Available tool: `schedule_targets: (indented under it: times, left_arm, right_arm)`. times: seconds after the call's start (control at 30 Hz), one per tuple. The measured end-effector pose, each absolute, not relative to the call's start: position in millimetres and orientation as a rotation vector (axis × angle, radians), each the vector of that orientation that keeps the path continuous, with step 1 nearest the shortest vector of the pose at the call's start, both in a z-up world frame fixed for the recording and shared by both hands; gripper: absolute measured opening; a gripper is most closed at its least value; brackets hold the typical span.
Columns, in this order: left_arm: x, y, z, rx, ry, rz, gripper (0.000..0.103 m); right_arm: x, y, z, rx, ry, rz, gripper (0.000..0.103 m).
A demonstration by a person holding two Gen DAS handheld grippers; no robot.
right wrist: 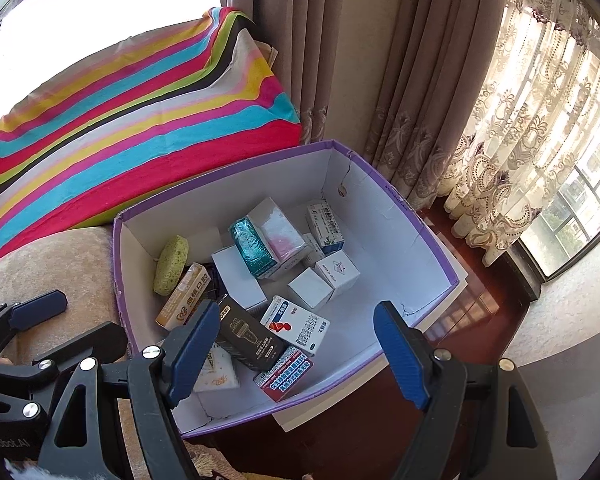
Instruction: Organize objects
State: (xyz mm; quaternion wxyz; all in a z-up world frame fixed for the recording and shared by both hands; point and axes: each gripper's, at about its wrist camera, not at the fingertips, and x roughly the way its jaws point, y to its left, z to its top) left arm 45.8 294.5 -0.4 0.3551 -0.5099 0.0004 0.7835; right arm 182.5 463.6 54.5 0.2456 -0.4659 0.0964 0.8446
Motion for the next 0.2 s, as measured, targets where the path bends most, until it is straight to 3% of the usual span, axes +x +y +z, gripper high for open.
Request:
schedule_targets:
  times: [0.2]
  left_arm:
    - [45.4, 296.4, -0.5, -1.321, 0.005, 2.008, 0.102]
  right_arm:
    - [182.4, 464.3, 51.4, -1.279, 0.270, 2.297, 0.080]
